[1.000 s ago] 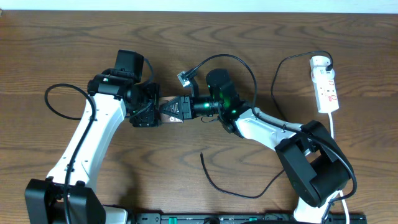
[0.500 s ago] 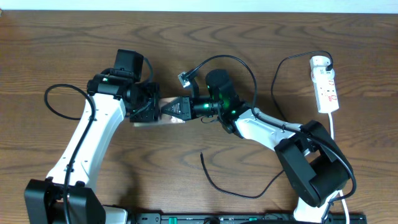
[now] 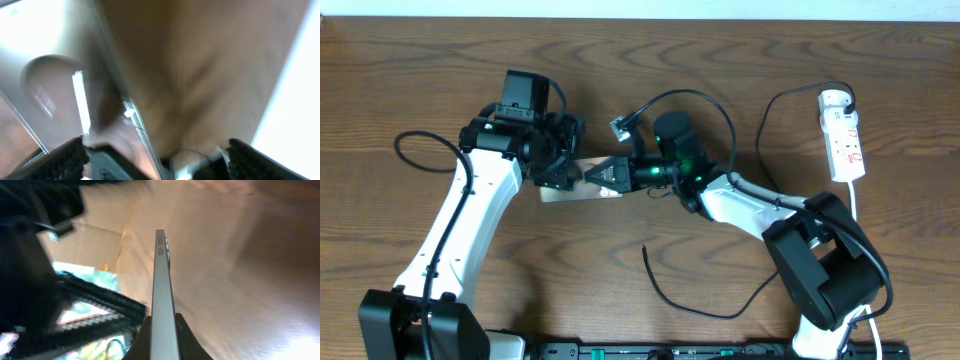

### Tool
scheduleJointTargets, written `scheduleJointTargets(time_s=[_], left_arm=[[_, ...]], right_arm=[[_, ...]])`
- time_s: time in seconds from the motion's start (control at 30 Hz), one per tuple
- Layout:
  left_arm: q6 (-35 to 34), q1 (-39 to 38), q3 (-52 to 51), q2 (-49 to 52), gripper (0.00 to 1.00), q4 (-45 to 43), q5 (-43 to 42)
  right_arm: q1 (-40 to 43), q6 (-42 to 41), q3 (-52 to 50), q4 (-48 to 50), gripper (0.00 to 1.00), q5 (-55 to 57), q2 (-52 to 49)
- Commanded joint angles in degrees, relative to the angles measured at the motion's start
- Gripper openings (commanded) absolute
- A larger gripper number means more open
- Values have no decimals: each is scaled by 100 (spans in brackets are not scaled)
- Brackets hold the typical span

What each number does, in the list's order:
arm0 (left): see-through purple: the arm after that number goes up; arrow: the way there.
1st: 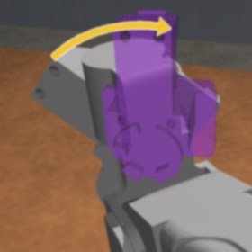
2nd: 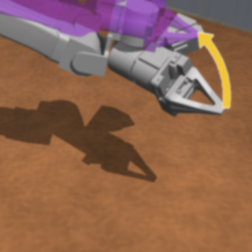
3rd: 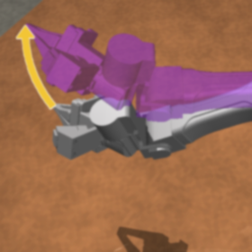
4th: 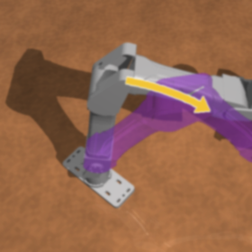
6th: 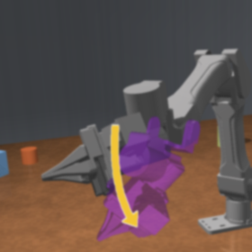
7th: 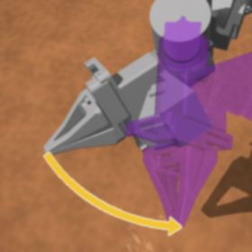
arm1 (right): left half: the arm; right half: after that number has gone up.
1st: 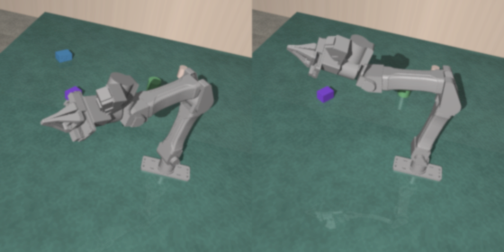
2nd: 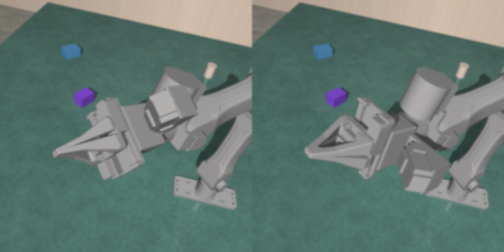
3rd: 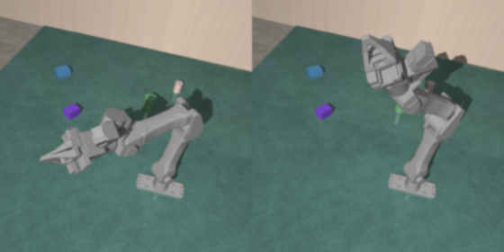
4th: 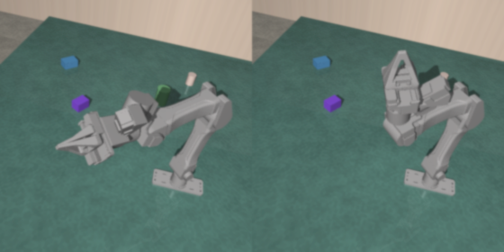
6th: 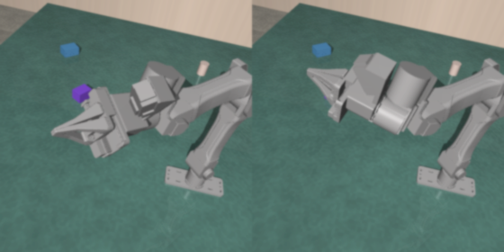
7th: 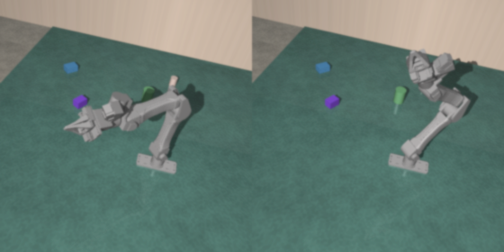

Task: Plug charger to phone and switch on socket
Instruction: 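Open the left gripper and pull the phone away with the right gripper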

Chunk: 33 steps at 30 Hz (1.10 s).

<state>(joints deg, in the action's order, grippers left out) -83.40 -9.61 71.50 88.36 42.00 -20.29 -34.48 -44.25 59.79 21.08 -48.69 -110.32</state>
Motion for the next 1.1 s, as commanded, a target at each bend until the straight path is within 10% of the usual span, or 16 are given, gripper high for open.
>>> scheduleJointTargets(time_s=[0.0, 0.53, 0.9, 1.07], left_arm=[[2055, -7, 20, -7, 92, -739, -656], [2371, 35, -101, -7, 94, -2883, -1530], [686, 37, -2828, -4, 96, -8581, -1202], [658, 37, -3176, -2, 96, -9125, -1073]], right_arm=[[413, 546, 127, -562, 1, 614, 44], [2387, -2166, 131, 640, 1, 315, 44], [2361, -5158, 131, 2072, 1, 533, 44], [1998, -5366, 131, 2608, 1, 470, 44]])
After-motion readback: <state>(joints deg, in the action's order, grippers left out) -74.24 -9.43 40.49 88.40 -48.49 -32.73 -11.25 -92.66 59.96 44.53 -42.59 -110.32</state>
